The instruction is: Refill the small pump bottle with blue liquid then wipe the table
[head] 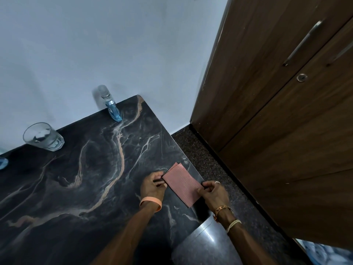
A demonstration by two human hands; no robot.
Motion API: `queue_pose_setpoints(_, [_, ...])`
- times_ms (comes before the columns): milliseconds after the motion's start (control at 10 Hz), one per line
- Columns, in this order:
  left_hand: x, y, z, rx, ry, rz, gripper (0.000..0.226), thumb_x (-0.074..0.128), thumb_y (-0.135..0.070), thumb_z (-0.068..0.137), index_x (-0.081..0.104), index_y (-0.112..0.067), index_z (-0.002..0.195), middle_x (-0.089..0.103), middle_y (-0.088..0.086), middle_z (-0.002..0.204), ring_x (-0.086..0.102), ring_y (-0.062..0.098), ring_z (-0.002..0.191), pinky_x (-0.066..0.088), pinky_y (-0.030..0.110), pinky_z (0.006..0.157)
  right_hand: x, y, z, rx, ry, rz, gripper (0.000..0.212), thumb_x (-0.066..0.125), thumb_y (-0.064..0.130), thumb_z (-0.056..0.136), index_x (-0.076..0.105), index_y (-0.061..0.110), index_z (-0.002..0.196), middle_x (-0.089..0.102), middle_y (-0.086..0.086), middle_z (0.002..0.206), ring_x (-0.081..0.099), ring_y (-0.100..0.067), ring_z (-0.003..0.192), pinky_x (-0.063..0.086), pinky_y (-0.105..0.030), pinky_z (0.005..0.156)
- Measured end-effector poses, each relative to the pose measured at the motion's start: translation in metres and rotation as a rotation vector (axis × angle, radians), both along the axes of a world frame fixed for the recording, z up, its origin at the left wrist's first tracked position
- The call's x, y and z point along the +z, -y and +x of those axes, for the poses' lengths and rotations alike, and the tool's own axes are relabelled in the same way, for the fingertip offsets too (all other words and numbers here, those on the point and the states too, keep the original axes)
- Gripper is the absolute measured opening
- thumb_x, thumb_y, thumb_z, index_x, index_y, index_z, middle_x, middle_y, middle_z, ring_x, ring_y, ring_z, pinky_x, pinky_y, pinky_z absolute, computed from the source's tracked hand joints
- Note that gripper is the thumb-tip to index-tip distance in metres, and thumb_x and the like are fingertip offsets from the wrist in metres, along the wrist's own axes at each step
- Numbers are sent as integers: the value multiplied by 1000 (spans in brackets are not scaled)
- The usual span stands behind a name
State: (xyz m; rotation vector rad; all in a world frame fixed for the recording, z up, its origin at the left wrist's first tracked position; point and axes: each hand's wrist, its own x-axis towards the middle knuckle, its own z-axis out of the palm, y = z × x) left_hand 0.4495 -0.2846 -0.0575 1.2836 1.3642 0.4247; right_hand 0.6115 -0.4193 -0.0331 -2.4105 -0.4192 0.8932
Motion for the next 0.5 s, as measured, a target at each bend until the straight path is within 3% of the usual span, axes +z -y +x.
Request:
queue_pose_setpoints(200, [4, 5, -7, -40, 96, -16, 46, 72, 12, 79, 67, -29, 99, 69, -11, 103, 68, 7, 97, 54, 24, 89, 2, 0, -1, 3, 9, 7, 24, 79, 29, 77, 69, 24, 98, 68, 5, 78, 67, -13, 73, 57, -35, 75])
queue_pose_setpoints(400, [5, 9, -11, -32, 157, -35, 48, 73, 11, 79, 68, -27, 106, 68, -10, 107, 67, 1, 97, 53, 20, 88, 2, 1, -2, -11, -4, 18, 23, 80, 28, 77, 69, 25, 96, 68, 4, 80, 67, -14, 74, 58, -37, 76])
queue_pose_setpoints(500, [6, 10, -14, -26, 148, -21, 46, 73, 9, 80, 68, -25, 110, 68, -12, 108, 68, 2, 96, 52, 11, 77, 1, -1, -2, -21, 2, 31, 22, 80, 28, 76, 68, 25, 94, 68, 4, 80, 67, -14, 75, 58, -39, 77])
